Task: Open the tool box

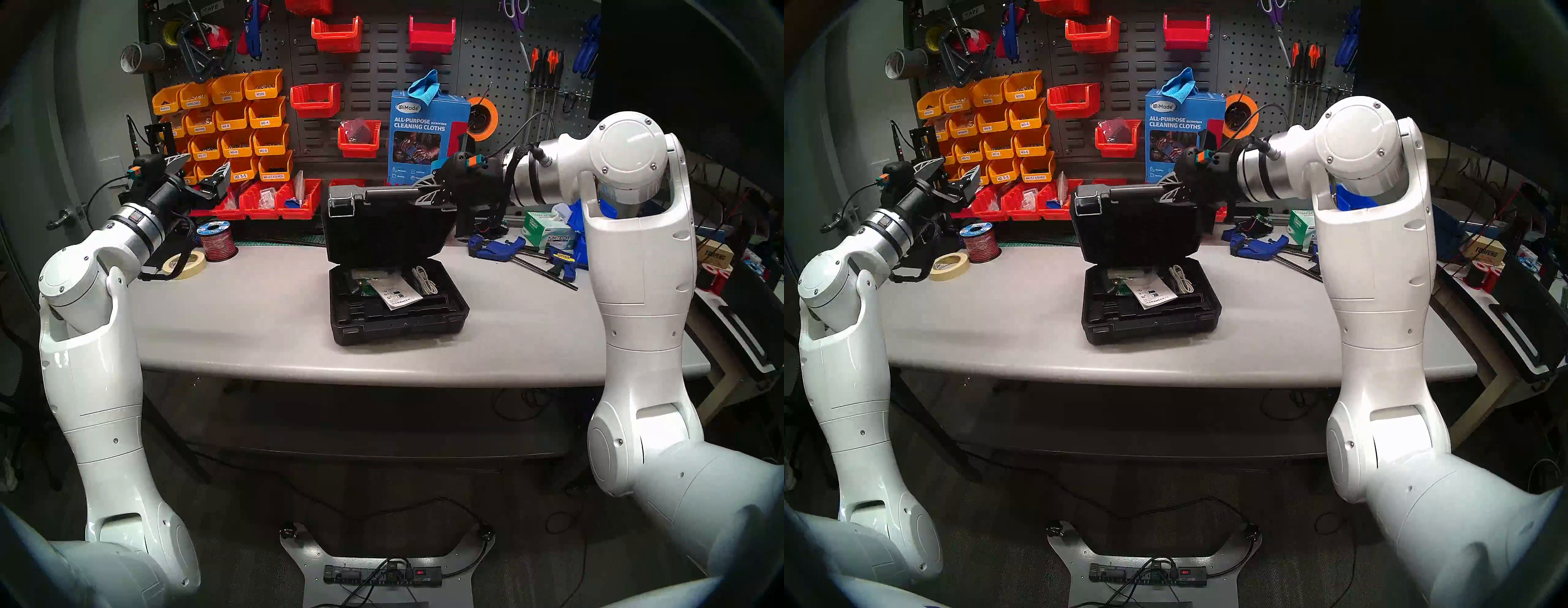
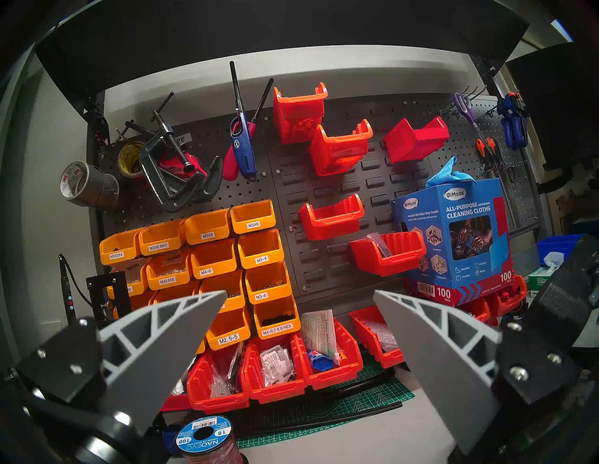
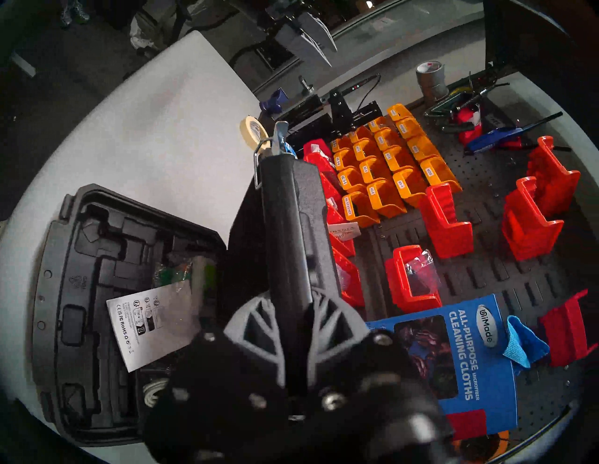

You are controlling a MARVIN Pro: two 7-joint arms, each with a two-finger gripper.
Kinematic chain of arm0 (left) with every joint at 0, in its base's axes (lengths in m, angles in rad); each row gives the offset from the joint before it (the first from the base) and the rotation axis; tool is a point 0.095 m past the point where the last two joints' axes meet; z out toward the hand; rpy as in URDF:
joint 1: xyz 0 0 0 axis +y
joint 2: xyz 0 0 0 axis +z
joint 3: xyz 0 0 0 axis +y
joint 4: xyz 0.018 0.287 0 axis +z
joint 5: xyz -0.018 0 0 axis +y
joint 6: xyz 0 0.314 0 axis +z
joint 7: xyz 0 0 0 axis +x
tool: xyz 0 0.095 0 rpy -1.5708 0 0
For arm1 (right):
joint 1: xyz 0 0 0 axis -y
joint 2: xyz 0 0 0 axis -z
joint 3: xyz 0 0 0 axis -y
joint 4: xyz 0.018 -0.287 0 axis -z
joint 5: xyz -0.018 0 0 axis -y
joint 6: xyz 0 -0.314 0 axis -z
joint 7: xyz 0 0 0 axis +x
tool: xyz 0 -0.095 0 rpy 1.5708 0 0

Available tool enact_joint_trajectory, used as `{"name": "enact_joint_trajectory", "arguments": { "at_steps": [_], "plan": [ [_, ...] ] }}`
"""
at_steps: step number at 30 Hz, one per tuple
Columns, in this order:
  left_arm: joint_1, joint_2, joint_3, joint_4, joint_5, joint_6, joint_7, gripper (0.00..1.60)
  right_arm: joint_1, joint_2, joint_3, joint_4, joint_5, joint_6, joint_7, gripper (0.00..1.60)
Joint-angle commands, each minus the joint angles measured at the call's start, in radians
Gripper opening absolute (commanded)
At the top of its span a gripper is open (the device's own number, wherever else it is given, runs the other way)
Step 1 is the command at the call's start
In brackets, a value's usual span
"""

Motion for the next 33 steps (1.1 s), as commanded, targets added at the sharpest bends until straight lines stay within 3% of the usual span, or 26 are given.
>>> {"name": "enact_joint_trajectory", "arguments": {
  "at_steps": [1,2,3,7,13,15,29,30,31,33],
  "plan": [
    [-0.007,0.001,-0.003,-0.009,-0.004,-0.002,-0.001,1.6,0.103,-0.014,-0.018,0.108,-0.075,0.059,-0.023,0.0],
    [-0.007,0.001,-0.002,-0.009,-0.004,-0.002,-0.001,1.6,0.143,-0.012,-0.028,0.157,-0.084,0.076,-0.012,0.0],
    [-0.006,0.002,-0.002,-0.009,-0.004,-0.002,-0.001,1.6,0.121,-0.013,-0.023,0.142,-0.095,0.083,-0.021,0.0],
    [-0.006,0.002,-0.002,-0.009,-0.005,-0.002,0.001,1.6,0.178,-0.011,-0.043,0.24,-0.128,0.124,-0.008,0.0],
    [-0.006,0.003,-0.001,-0.009,-0.006,-0.002,0.001,1.6,0.223,-0.036,-0.039,0.348,-0.15,0.125,-0.012,0.0],
    [-0.005,0.003,-0.001,-0.009,-0.007,-0.002,0.002,1.6,0.276,-0.04,-0.048,0.402,-0.152,0.127,-0.001,0.0],
    [-0.004,0.006,0.001,-0.008,-0.008,-0.003,0.006,1.6,0.364,-0.117,0.001,0.418,-0.147,0.16,-0.003,0.0],
    [-0.003,0.007,0.001,-0.008,-0.008,-0.003,0.006,1.6,0.395,-0.12,-0.002,0.441,-0.149,0.167,0.003,0.0],
    [-0.003,0.007,0.001,-0.008,-0.008,-0.003,0.006,1.6,0.375,-0.127,0.008,0.424,-0.15,0.17,-0.005,0.0],
    [-0.003,0.007,0.001,-0.008,-0.008,-0.003,0.007,1.6,0.42,-0.132,0.005,0.459,-0.159,0.183,-0.002,0.0]
  ]
}}
